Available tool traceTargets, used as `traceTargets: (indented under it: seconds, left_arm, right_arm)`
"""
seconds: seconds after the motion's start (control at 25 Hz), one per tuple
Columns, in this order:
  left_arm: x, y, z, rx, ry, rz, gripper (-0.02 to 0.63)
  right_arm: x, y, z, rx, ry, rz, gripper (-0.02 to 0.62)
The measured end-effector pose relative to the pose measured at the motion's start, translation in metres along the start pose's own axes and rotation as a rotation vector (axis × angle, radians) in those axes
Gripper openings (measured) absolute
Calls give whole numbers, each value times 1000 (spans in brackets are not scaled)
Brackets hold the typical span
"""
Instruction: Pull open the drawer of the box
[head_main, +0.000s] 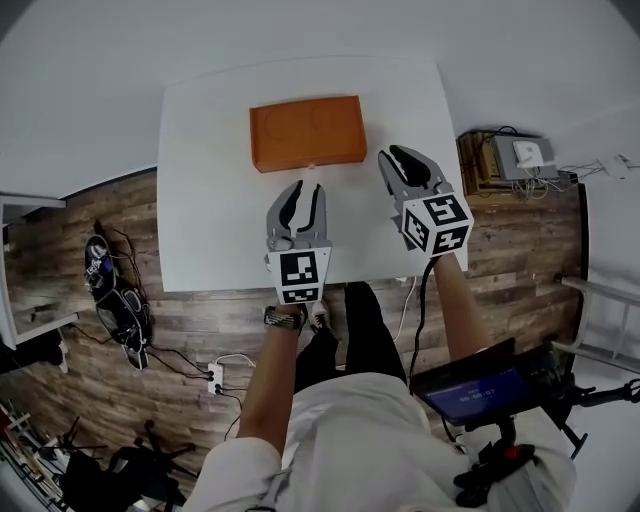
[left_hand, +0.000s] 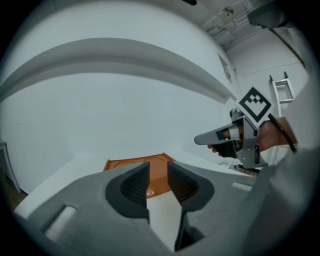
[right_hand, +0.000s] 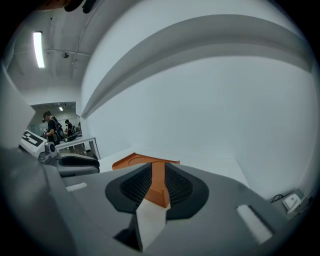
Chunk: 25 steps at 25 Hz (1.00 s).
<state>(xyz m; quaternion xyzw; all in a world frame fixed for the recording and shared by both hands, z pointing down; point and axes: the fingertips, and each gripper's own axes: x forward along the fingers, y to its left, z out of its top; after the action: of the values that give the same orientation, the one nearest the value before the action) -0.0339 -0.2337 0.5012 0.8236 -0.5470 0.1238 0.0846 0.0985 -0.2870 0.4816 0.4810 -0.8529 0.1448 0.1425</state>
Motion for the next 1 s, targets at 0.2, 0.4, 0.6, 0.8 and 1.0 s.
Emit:
traceTargets:
  seconds: [0.2, 0.4, 0.6, 0.8, 1.0]
  left_arm:
    - [10, 7, -16, -31, 42, 22, 107]
    - [17, 16, -31, -77, 83, 82, 110]
    - [29, 26, -51, -96, 125, 112, 117]
    - [43, 16, -62, -101, 161, 82, 120]
    - [47, 14, -74, -116, 196, 76, 121]
  right_arm:
    - [17, -3, -5, 30, 30, 26, 83]
    - [27, -1, -14, 41, 71, 59, 91]
    - [53, 3, -30, 45, 134, 97, 107]
    - [68, 1, -34, 0, 182, 122, 126]
    - [74, -2, -37, -22, 203, 127, 126]
